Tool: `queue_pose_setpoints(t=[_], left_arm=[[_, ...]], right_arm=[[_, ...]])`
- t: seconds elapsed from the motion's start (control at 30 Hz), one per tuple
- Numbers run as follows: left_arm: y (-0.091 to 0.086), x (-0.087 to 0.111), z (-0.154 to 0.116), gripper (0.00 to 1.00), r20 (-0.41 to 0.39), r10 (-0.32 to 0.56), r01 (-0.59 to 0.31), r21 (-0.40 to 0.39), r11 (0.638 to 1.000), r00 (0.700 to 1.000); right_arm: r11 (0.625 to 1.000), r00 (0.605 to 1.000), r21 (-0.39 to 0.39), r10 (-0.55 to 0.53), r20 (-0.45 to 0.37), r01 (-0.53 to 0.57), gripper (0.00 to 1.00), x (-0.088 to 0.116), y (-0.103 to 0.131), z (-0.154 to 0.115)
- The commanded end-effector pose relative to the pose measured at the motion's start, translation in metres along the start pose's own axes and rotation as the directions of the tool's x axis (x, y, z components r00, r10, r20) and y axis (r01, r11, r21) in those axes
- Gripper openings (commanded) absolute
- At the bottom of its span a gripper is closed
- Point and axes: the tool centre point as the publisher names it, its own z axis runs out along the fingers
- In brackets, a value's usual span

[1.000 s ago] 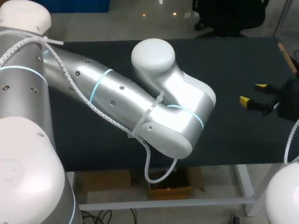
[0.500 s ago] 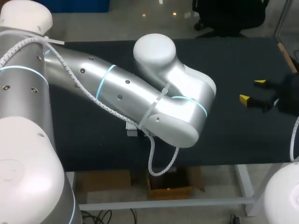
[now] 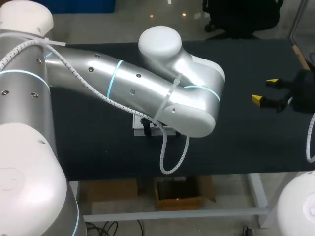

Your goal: Assemble the packaging by folding the flat box into shape, placing the metal phone stand inside, and closing the box properly

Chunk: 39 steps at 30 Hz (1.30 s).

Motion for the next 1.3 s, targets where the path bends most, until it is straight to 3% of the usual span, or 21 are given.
queue_pose_setpoints(t=[0.03, 0.67, 0.87, 1.3], left_arm=[[-0.017, 0.002, 0.001, 1.0, 0.003, 0.0, 0.0, -0.02, 1.0, 1.0], [-0.096, -0.004, 0.013, 1.0, -0.026, 0.001, -0.002, -0.036, 0.999, 1.0], [-0.112, -0.006, 0.014, 1.0, -0.034, -0.003, 0.002, -0.039, 0.999, 0.999], [-0.172, -0.007, 0.019, 1.0, -0.031, -0.014, 0.013, -0.041, 0.999, 0.999]], right_arm=[[1.0, 1.0, -0.003, 0.0, -0.004, 0.0, 1.0, -0.001, -0.001, -0.001], [1.0, 1.0, -0.003, 0.0, -0.004, 0.0, 1.0, -0.001, -0.001, -0.001], [1.0, 1.0, -0.003, 0.0, -0.004, 0.0, 1.0, -0.001, -0.001, -0.001], [1.0, 1.0, -0.003, 0.0, -0.004, 0.0, 1.0, -0.001, -0.001, -0.001]])
